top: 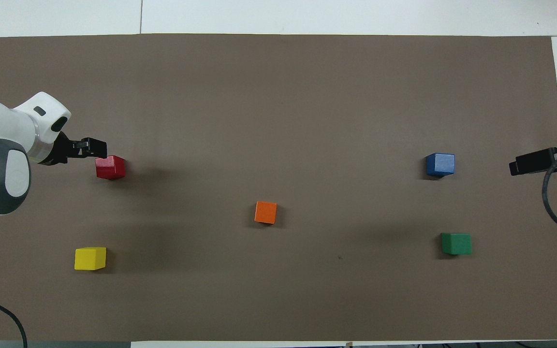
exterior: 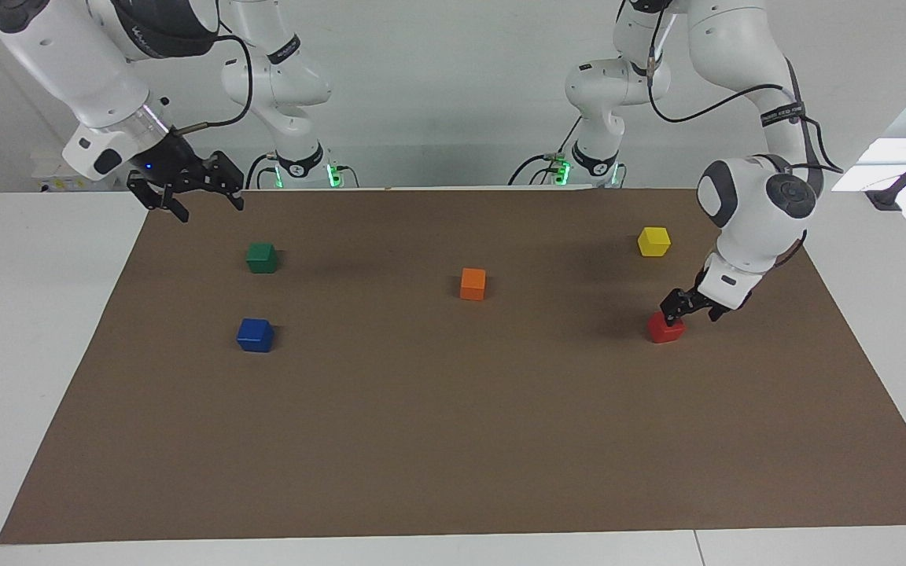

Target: Transfer red block to right arm and stack on blue block

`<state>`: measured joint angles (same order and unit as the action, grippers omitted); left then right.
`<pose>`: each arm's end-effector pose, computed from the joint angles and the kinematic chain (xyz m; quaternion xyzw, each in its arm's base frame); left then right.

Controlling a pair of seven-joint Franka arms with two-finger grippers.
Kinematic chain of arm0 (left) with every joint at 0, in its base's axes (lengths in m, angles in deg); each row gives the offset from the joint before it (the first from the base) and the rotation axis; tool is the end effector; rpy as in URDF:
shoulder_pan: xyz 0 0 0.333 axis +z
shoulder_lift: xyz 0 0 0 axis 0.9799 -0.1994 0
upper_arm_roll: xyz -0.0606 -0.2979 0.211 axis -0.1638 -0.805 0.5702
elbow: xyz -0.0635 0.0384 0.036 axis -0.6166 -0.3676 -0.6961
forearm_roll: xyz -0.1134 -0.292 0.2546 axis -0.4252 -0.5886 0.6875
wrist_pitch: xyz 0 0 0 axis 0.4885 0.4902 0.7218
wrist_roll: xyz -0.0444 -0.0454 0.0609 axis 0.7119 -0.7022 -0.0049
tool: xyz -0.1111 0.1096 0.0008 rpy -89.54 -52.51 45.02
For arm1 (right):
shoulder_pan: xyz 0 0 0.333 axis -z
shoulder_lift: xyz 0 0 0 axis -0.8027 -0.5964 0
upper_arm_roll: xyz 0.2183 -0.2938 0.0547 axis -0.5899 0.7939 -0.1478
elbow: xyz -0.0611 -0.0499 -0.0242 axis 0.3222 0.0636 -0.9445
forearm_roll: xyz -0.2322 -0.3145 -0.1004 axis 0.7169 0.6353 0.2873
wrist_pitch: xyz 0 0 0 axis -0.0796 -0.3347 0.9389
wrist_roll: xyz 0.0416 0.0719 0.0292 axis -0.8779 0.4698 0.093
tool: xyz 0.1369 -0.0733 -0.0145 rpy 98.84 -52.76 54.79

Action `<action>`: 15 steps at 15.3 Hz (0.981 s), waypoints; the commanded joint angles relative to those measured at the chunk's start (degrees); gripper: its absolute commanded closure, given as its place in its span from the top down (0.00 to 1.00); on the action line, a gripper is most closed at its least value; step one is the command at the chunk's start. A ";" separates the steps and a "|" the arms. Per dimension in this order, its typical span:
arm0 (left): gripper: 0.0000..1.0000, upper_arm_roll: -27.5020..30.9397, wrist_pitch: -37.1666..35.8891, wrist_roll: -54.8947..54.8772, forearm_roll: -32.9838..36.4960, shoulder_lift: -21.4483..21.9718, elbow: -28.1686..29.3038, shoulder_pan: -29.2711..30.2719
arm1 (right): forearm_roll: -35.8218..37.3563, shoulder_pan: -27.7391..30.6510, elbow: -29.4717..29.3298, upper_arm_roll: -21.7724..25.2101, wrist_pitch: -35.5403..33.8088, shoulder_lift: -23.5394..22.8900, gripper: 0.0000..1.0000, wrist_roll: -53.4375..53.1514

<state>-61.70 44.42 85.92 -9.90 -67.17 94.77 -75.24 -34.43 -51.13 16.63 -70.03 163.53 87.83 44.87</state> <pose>0.6116 -0.0039 0.3491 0.9999 0.0137 0.0078 0.0044 0.5145 -0.0100 0.5751 -0.9901 -0.0447 0.0418 0.1265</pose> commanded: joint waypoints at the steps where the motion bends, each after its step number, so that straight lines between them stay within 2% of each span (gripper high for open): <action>1: 1.00 0.16 3.39 1.63 1.47 -2.47 1.00 -1.06 | -9.69 1.78 5.64 -0.34 2.54 1.49 1.00 2.85; 3: 1.00 0.08 3.92 1.82 1.47 -2.92 1.18 -1.33 | -17.26 1.78 7.31 -0.34 4.20 -0.08 1.00 3.20; 5: 1.00 0.16 3.66 1.73 1.47 -2.83 1.53 -1.24 | -27.61 1.87 9.15 -0.26 5.00 -3.33 1.00 7.83; 6: 0.92 0.17 3.40 1.82 1.47 -2.74 1.88 -1.33 | -32.36 1.87 10.29 -0.26 5.87 -4.56 1.00 11.08; 7: 0.70 0.17 3.22 1.99 1.47 -2.74 2.14 -1.33 | -36.24 1.61 11.26 -0.34 6.58 -5.36 1.00 12.77; 8: 0.40 0.17 3.31 2.95 1.47 -2.57 2.84 -1.33 | -39.85 1.00 12.06 -0.34 6.76 -5.89 1.00 13.05; 9: 0.00 0.17 3.22 3.83 1.38 -2.39 3.28 -1.33 | -43.36 0.56 12.76 -0.34 7.20 -6.41 1.00 13.14; 12: 0.00 -0.19 -2.64 9.08 0.68 -1.52 0.49 -1.24 | -52.42 -0.15 15.74 -0.34 6.94 -8.52 1.00 19.61; 15: 0.00 -0.62 -18.61 22.17 -3.17 -0.72 -10.21 -1.68 | -63.22 -1.37 18.30 -0.52 2.82 -8.97 1.00 22.53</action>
<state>-62.37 36.66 100.18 -10.75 -69.50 91.67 -76.07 -90.93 -51.75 32.38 -70.39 168.47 78.30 64.52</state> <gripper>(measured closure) 0.449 0.000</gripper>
